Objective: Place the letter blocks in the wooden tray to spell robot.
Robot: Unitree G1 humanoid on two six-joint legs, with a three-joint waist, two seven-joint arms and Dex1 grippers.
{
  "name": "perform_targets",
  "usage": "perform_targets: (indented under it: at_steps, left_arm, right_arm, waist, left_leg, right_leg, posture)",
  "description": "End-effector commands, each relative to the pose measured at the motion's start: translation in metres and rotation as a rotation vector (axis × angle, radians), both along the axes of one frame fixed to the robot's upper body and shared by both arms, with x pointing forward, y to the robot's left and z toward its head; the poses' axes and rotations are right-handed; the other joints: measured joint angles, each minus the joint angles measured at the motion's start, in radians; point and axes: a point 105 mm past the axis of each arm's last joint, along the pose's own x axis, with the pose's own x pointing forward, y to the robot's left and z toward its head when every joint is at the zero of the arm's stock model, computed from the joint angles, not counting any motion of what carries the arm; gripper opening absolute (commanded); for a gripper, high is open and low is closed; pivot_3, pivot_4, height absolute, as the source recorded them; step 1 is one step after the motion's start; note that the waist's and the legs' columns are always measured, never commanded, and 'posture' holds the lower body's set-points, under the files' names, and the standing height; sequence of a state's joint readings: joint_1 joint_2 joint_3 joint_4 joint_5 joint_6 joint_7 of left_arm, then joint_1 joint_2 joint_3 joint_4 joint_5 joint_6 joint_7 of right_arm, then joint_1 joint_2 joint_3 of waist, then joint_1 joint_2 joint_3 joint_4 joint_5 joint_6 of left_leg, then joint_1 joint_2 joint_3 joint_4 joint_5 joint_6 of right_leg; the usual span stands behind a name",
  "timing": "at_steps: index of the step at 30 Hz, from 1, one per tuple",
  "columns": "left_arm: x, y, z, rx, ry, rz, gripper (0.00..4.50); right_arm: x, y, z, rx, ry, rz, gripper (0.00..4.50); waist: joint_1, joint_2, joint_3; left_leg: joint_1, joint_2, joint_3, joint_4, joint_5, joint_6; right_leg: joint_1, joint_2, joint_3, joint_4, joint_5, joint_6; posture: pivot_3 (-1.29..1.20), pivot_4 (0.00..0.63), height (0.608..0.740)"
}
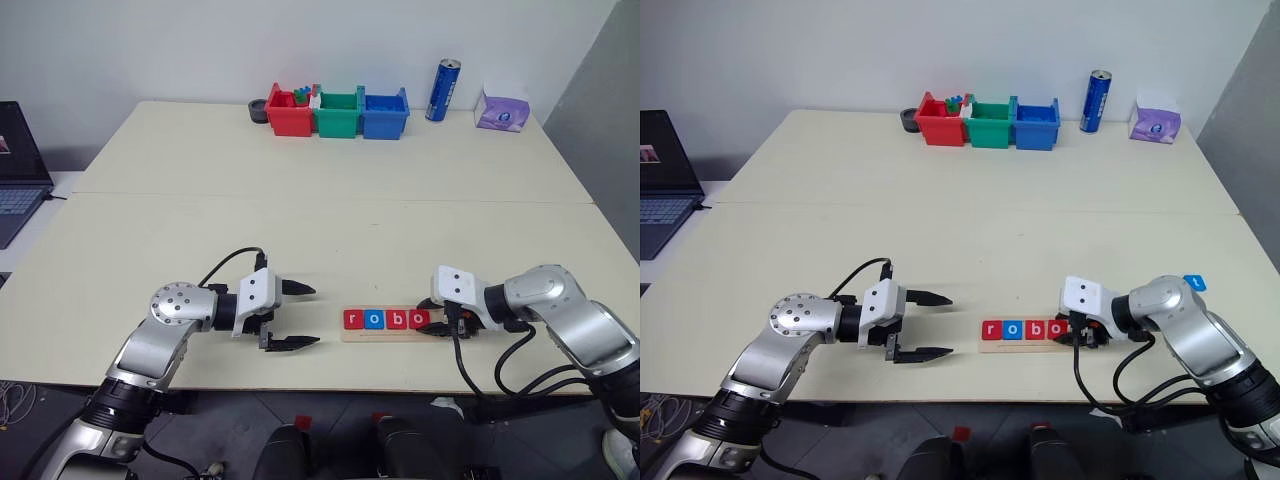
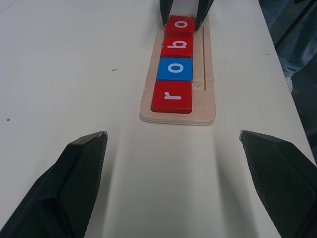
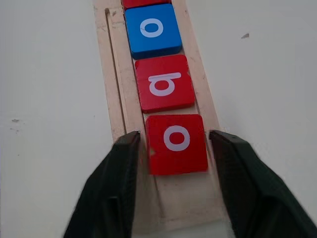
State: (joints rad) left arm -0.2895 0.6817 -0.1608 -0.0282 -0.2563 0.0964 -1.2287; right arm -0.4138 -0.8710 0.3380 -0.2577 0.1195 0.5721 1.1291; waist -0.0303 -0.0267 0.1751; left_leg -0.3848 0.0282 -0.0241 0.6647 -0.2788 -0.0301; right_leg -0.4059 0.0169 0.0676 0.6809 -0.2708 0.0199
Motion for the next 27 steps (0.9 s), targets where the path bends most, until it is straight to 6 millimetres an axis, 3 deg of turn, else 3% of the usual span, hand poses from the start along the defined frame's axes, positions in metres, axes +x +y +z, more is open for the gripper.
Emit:
perform_targets:
  at_steps: [1, 8, 9, 12, 19, 27]
  left_arm:
    - [0.002, 0.0, 0.007, -0.01, -0.042, -0.002, 4.5]
    - [0.001, 0.002, 0.006, -0.007, -0.044, 0.003, 4.5]
    - [0.001, 0.002, 0.006, -0.006, -0.044, 0.004, 4.5]
    - [0.001, 0.003, 0.006, -0.005, -0.044, 0.003, 4.5]
    - [0.002, 0.0, 0.007, -0.002, -0.043, -0.009, 4.5]
    - [0.006, -0.003, 0.011, 0.0, -0.05, -0.016, 4.5]
  right_arm:
    - [0.007, 0.004, 0.014, 0.02, -0.058, 0.004, 3.55]
    - [-0.002, -0.002, 0.042, 0.109, -0.07, -0.046, 3.55]
    - [-0.003, -0.005, 0.042, 0.104, -0.076, -0.062, 3.39]
    - [-0.011, -0.015, 0.037, 0.074, -0.07, -0.082, 2.63]
    - [-0.015, -0.023, 0.019, 0.013, -0.054, -0.109, 0.16]
    - [-0.012, -0.022, 0.006, -0.033, -0.054, -0.103, 0.03]
  waist:
    - [0.0, 0.0, 0.0]
    - [0.001, 0.0, 0.0]
    - [0.001, 0.0, 0.0]
    - [0.003, 0.0, 0.0]
    - [-0.002, 0.0, 0.0]
    - [0.0, 0.0, 0.0]
  left_leg:
    - [0.0, 0.0, 0.0, 0.0, 0.0, 0.0]
    - [0.0, 0.0, -0.001, 0.0, 0.0, 0.0]
    - [0.0, 0.0, -0.001, 0.0, 0.0, 0.0]
    - [-0.001, 0.0, -0.001, 0.0, 0.0, 0.0]
    - [0.0, 0.0, 0.0, 0.0, 0.0, 0.0]
    - [0.0, 0.0, 0.0, 0.0, 0.0, 0.0]
  right_leg:
    - [0.0, 0.0, 0.0, 0.0, 0.0, 0.0]
    - [0.0, 0.0, 0.0, 0.0, 0.0, 0.0]
    - [0.0, 0.0, 0.0, 0.0, 0.0, 0.0]
    - [0.0, 0.0, -0.001, 0.0, 0.0, 0.0]
    - [0.0, 0.0, -0.001, 0.0, -0.002, 0.003]
    - [0.0, 0.0, -0.001, 0.0, -0.002, 0.003]
  posture:
    - [0.0, 0.15, 0.74]
    - [0.0, 0.15, 0.74]
    - [0.0, 0.15, 0.74]
    - [0.0, 0.15, 0.74]
    - [0.0, 0.15, 0.74]
    - [0.0, 0.15, 0.74]
